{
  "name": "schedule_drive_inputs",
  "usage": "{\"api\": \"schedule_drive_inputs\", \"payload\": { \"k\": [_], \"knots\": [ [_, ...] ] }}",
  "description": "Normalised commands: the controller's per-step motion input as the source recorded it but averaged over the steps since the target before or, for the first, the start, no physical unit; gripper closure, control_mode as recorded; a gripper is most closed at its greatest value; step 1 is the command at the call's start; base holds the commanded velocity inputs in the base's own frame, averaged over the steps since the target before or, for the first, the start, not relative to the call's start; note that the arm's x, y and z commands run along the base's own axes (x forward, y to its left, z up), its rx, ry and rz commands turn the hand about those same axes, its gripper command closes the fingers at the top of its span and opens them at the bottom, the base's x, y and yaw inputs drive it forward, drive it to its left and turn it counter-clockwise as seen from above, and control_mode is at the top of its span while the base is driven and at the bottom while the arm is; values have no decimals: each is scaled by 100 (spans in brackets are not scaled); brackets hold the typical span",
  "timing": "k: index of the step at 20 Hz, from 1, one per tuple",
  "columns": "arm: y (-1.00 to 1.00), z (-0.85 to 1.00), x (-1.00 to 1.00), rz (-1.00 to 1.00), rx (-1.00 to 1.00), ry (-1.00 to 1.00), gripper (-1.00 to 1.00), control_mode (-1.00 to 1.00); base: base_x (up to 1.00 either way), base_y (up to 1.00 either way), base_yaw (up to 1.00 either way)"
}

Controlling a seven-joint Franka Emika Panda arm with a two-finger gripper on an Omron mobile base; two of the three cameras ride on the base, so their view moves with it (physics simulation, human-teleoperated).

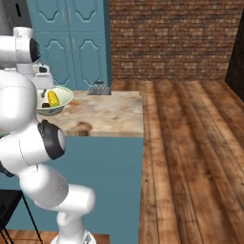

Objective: Pick the chicken drumstick and corn from their plates and place them in the bowl. Then put the bowl in the fridge.

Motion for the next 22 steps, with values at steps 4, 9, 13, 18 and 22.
{"api": "schedule_drive_inputs", "payload": {
  "k": [4,9,13,18,22],
  "knots": [
    [12,0,-46,0,-12,-11,-100,-100,0,0,0],
    [0,0,-33,0,-7,-29,-100,-100,0,0,0],
    [0,-6,-30,5,-7,-26,-100,-100,0,0,0],
    [0,-13,-5,8,-2,-14,-100,-100,0,0,0],
    [0,-3,22,5,0,0,-100,-100,0,0,0]
  ]
}}
